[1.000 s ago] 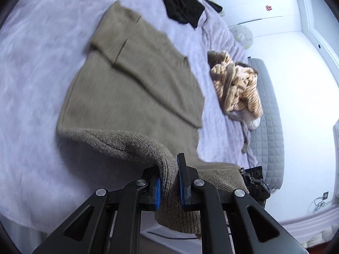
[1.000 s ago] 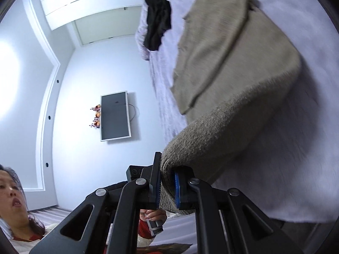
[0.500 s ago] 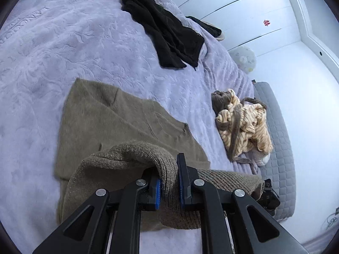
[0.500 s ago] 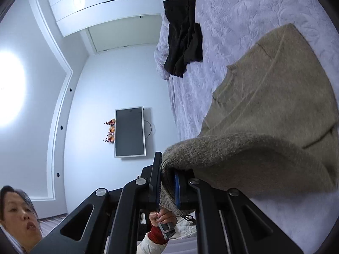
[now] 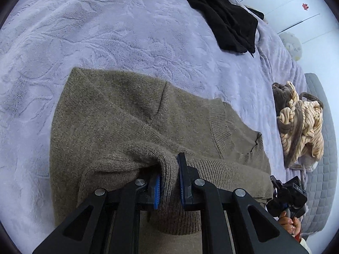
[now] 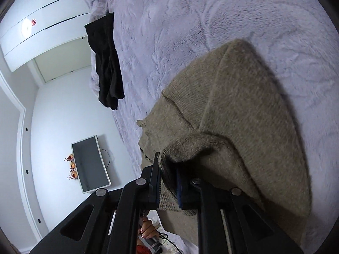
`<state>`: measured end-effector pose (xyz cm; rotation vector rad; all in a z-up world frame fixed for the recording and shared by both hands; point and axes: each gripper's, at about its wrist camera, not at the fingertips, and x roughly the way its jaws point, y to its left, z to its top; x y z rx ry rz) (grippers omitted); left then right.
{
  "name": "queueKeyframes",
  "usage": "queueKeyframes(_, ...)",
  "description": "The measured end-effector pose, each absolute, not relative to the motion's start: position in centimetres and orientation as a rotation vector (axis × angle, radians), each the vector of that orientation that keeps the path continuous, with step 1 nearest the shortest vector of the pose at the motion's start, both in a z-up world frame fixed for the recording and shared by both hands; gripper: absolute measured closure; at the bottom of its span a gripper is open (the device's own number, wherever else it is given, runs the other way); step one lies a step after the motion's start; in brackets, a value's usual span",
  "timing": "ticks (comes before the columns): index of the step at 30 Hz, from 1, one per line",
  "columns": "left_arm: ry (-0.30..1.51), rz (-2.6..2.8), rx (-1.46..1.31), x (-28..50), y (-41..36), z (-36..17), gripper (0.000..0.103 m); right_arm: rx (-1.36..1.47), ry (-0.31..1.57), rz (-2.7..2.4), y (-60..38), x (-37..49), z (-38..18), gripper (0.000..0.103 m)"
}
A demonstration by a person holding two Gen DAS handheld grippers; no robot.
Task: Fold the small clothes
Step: 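Lift the hem with both tools and fold it toward the collar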
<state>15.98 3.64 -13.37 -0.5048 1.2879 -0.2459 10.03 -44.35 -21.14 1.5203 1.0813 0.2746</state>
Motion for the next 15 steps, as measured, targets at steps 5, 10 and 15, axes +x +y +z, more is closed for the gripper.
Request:
queueKeyframes(5, 1.237, -0.239, -0.433, 14.3, 3.8, -9.6, 0.031, 1.472, 1.099, 0.332, -44.5, 9.2, -18.7, 0.063)
queueKeyframes(10, 1.258, -0.263, -0.437, 12.3, 5.2, -8.6, 0.031, 1.414, 1.095, 0.397, -44.6, 6.6, -16.5, 0.053)
queueKeyframes(15, 1.368, -0.344, -0.433, 11.4, 3.7, -11.6, 0.031, 1.327, 1.182, 0.428, -42.7, 6.5, -17.8, 0.057)
